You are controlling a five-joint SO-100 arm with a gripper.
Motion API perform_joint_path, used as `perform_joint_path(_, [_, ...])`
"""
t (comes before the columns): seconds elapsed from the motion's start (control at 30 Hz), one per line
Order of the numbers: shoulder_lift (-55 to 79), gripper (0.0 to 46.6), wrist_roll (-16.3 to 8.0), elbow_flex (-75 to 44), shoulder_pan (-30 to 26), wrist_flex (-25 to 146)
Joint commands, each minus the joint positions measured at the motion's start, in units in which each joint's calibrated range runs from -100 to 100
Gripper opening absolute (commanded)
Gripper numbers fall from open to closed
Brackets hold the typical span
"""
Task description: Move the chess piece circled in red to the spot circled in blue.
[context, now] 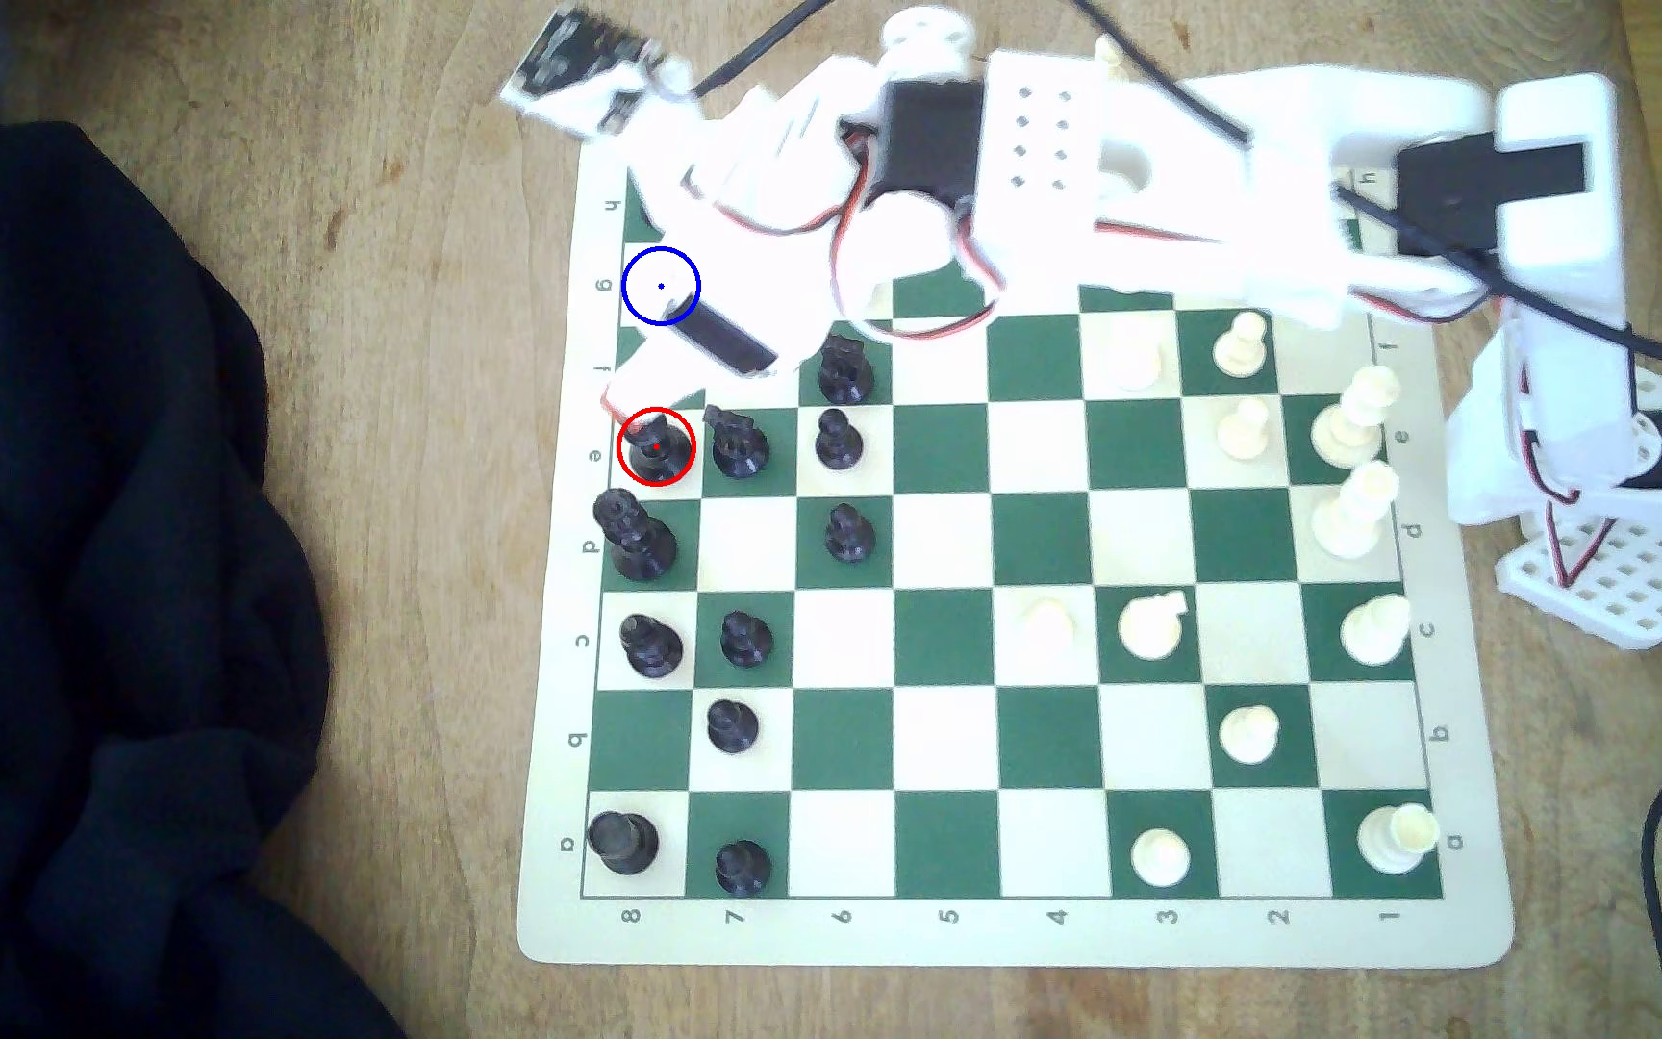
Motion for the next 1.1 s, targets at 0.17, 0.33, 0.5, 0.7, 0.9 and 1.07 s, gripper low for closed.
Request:
perform_joint_path(0.17, [4.20,19.7,0.44,-13.09,-0.68,1.87])
perform_joint_path(0.33, [7.85,19.9,0.24,-16.53,-0.99,2.27])
perform_joint_path(0.5, [10.39,19.2,0.10,-17.71,-1.07,2.27])
perform_joint_path(0.7, [12.26,18.6,0.24,-19.25,-0.83,2.27])
perform_joint_path(0.9, [14.72,16.6,0.10,-21.88,-0.83,2.27])
perform_joint_path(1.07, [15.23,14.8,0.15,-21.88,-0.60,2.93])
